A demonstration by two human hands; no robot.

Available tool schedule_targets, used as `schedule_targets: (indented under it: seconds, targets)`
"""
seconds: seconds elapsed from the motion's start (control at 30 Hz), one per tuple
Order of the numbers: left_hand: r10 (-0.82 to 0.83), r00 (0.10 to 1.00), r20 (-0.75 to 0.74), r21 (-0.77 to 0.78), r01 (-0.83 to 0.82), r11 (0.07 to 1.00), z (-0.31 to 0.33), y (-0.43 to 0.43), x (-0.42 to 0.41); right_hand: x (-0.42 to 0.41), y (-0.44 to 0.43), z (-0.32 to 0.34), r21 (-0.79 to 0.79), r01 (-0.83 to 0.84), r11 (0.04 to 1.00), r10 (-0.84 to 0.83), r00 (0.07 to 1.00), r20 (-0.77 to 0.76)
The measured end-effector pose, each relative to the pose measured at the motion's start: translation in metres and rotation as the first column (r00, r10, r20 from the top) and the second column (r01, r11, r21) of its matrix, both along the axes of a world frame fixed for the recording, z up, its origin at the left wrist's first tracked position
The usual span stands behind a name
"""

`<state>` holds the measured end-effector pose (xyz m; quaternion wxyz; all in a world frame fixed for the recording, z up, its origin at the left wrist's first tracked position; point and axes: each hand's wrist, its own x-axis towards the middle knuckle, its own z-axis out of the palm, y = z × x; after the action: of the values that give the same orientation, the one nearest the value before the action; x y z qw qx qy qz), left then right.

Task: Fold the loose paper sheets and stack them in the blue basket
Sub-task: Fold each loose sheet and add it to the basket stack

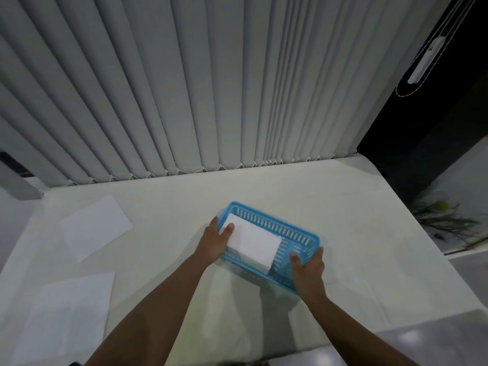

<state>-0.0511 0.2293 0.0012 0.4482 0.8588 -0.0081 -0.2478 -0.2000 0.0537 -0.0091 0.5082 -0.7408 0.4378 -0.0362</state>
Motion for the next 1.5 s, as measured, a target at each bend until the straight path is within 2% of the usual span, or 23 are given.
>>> schedule_targets:
  seconds: [0.17,0.3,0.4,0.53,0.73,1.0,1.13,1.3,1.5]
  targets:
    - [0.095,0.995,-0.007,0.008,-0.095,0.995,0.004,0.022,-0.011,0.007,0.008,-0.001,0.018,-0.021,1.000,0.021,1.000,0.001]
    - [0.184,0.982,0.028,0.021,-0.185,0.983,0.009,0.056,-0.011,0.030,0.016,-0.035,0.026,-0.106,0.994,0.106,0.994,0.023]
    - [0.248,0.968,0.039,0.024,-0.249,0.968,0.013,0.088,-0.008,0.044,0.050,0.002,0.025,-0.197,0.980,0.196,0.979,0.050]
    - [0.287,0.958,0.029,0.036,-0.288,0.957,0.011,0.132,-0.003,0.063,0.086,0.012,0.005,-0.262,0.965,0.262,0.964,0.039]
    - [0.258,0.966,-0.012,0.033,-0.258,0.966,0.005,0.182,0.010,0.078,0.133,0.011,-0.030,-0.270,0.962,0.270,0.963,0.009]
    - [0.182,0.983,-0.026,-0.002,-0.182,0.983,-0.006,0.211,0.026,0.076,0.168,-0.003,-0.044,-0.172,0.984,0.172,0.985,-0.011]
    - [0.113,0.994,0.008,0.014,-0.113,0.994,-0.010,0.220,0.031,0.077,0.174,-0.008,-0.156,-0.161,0.975,0.157,0.987,-0.037]
    - [0.061,0.995,0.076,0.073,-0.066,0.995,-0.012,0.233,0.037,0.083,0.190,-0.002,-0.490,-0.271,0.829,0.202,0.961,-0.190]
    - [0.176,0.972,0.155,0.093,-0.192,0.977,-0.016,0.280,0.027,0.099,0.235,0.020,-0.636,-0.410,0.654,0.400,0.901,-0.169]
